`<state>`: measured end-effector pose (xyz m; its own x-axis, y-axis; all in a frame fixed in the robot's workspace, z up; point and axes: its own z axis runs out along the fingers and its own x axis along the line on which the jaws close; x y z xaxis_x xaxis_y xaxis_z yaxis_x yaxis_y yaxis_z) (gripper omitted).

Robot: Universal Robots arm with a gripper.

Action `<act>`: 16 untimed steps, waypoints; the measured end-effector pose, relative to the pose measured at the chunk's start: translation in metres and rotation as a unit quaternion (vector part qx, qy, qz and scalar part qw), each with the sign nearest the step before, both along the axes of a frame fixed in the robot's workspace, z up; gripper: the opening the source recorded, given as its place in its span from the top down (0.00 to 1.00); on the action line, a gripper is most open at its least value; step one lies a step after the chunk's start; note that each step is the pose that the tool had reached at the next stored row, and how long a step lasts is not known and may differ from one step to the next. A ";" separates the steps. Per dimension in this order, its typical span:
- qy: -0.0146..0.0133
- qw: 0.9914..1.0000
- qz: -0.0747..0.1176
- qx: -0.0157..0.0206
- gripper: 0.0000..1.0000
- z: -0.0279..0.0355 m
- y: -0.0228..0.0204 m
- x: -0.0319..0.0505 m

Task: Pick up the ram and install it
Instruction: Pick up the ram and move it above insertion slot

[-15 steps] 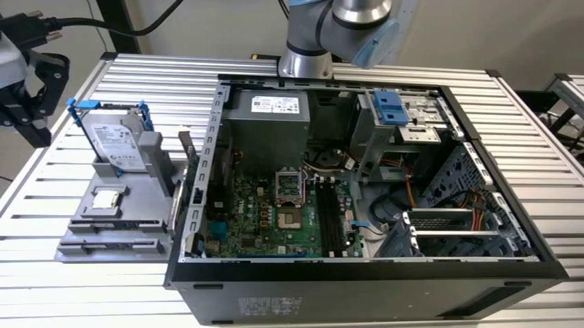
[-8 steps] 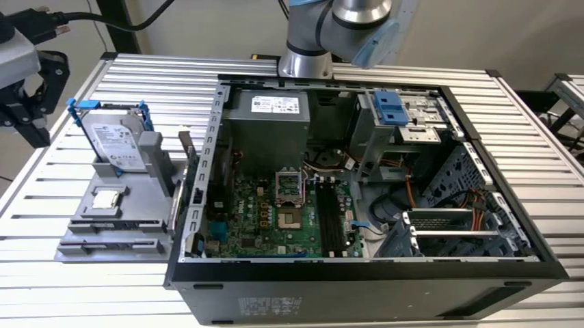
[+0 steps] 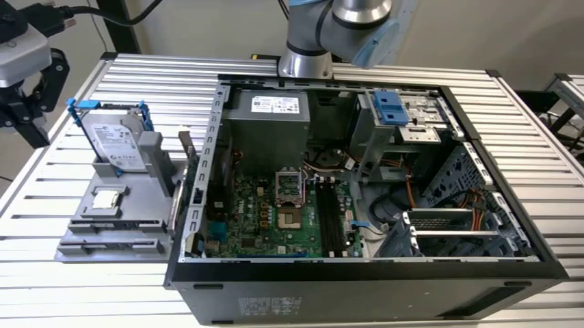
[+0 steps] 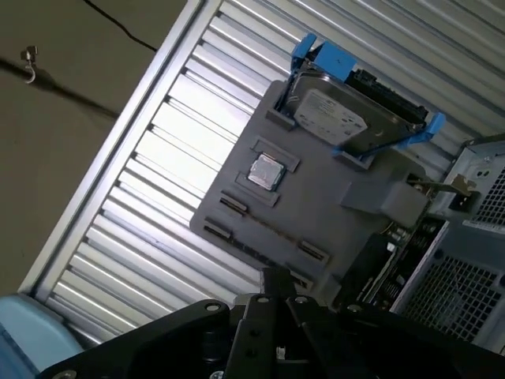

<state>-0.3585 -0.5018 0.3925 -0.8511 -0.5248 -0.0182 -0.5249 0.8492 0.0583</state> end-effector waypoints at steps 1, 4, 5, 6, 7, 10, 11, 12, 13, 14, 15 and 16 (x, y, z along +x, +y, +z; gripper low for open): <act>0.000 1.000 0.007 0.000 1.00 0.0000 0.0000 0.0000; 0.000 1.000 0.028 0.000 1.00 0.0000 0.0000 0.0000; 0.000 0.999 0.035 0.000 1.00 0.0000 0.0000 0.0000; 0.000 0.999 0.043 0.000 1.00 0.0000 0.0000 0.0000; 0.000 0.999 0.050 0.000 1.00 0.0000 0.0000 0.0000; -0.001 0.997 0.072 -0.001 1.00 0.0000 0.0000 0.0001; -0.001 0.997 0.080 -0.001 1.00 0.0000 0.0000 0.0001; -0.002 0.996 0.087 -0.002 1.00 0.0000 0.0000 0.0000; -0.002 0.996 0.093 -0.003 1.00 0.0001 0.0000 0.0000; -0.003 0.995 0.100 -0.003 1.00 0.0000 0.0000 0.0000; -0.004 0.994 0.107 -0.004 1.00 0.0000 0.0000 0.0000; -0.005 0.994 0.113 -0.004 1.00 0.0000 0.0000 0.0000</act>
